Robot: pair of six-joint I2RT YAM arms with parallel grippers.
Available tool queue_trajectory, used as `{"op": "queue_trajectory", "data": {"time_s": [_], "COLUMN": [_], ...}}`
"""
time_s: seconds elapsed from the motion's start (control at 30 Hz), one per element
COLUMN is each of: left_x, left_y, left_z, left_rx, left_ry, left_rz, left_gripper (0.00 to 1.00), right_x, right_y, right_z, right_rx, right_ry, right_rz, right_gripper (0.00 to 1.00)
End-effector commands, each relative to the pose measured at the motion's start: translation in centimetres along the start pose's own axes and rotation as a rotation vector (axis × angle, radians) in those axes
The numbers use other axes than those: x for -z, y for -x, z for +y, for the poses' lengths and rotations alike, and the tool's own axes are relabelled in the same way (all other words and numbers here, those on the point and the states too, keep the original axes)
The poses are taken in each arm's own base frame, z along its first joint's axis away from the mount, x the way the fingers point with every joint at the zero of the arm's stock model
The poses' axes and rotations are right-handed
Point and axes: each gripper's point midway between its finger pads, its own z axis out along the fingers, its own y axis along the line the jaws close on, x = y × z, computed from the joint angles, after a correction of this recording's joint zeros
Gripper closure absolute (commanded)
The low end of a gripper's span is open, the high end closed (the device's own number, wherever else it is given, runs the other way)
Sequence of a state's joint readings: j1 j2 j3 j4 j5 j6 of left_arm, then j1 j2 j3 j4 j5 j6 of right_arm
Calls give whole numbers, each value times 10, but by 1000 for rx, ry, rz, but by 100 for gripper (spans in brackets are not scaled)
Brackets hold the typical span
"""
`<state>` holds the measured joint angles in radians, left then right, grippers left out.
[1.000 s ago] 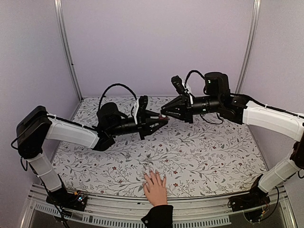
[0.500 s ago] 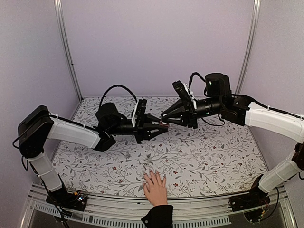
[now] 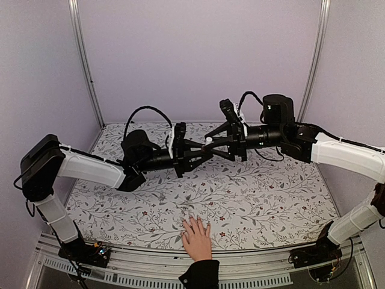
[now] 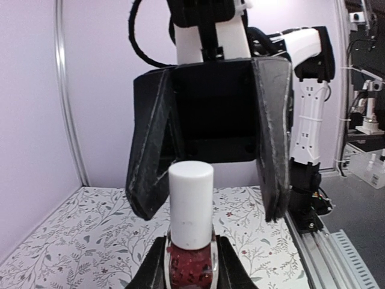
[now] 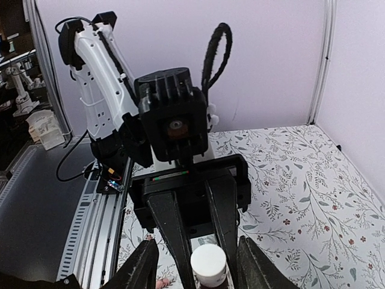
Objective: Paint the nails
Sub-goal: Unscrew the nail polish bottle.
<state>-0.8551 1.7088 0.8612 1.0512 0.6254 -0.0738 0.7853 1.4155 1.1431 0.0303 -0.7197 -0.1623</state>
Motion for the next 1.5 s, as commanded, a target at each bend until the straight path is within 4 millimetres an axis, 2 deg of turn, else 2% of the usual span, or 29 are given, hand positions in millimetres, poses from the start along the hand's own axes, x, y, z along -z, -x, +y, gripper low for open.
{"op": "queue_trajectory", "data": {"time_s": [0.0,0.2,0.4,0.9,1.07,1.17,1.33,1.47], "left_x": [4,-4,-9,-10,-7,-5,-3,-7], "left_y": [7,-9,-14,-23,-23,-22,-22,-21], "left_z": [22,35,38,51,56,59,64,59], "left_rx": [-58,-121,-152,-185,-186,-189,-201,-206], "left_ry": [176,303,384,485,517,537,571,532], "left_rz": [4,90,123,162,165,164,170,165], "left_gripper": [100,100,100,100,100,100,100,100], "right_x": [6,8,10,-1,-3,-6,-9,-11], "right_y": [10,3,-5,-17,-15,-19,-18,-15], "right_z": [-20,-52,-69,-70,-70,-71,-70,-65], "right_rx": [-47,-141,-237,-348,-354,-374,-384,-352], "right_ry": [-140,-311,-396,-369,-359,-360,-343,-314], "right_rz": [-45,-38,-30,-24,-28,-13,-18,-21], "right_gripper": [53,53,56,59,59,65,84,94]}}
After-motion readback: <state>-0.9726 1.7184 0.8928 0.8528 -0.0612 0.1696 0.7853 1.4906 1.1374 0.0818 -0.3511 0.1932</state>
